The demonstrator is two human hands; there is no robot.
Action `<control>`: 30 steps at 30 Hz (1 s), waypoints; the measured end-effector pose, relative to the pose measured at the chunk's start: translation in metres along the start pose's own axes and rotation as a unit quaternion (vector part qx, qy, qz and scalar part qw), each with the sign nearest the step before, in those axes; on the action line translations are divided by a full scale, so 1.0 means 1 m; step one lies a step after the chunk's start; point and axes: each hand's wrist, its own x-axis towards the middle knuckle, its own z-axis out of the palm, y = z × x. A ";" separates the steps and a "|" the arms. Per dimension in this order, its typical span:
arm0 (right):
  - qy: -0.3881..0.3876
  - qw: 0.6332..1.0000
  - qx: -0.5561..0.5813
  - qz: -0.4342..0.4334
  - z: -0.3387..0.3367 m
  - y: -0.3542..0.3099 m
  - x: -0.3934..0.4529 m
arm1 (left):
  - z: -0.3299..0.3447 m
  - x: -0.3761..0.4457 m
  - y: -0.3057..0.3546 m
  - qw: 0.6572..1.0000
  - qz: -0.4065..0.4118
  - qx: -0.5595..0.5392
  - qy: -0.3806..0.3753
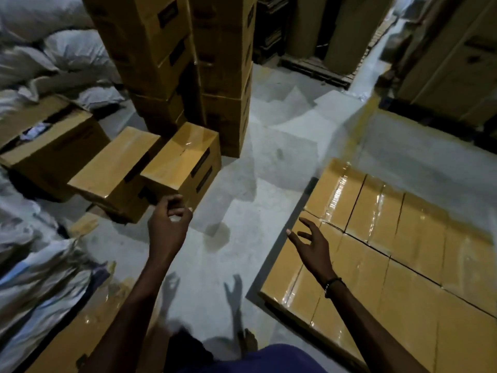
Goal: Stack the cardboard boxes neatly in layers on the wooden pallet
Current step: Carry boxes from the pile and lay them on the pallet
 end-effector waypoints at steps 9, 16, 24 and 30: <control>0.154 0.985 0.006 0.073 0.081 -0.035 0.023 | 0.016 0.159 -0.055 0.960 0.072 0.134 -0.234; 0.295 0.940 0.042 0.165 0.129 -0.054 0.006 | 0.044 0.253 -0.069 0.903 0.129 0.208 -0.352; 0.387 0.901 0.027 0.193 0.125 -0.068 0.030 | 0.124 0.303 -0.024 0.842 0.210 0.225 -0.443; 0.390 0.896 0.010 0.214 0.115 -0.076 0.089 | 0.194 0.324 0.028 0.806 0.267 0.204 -0.487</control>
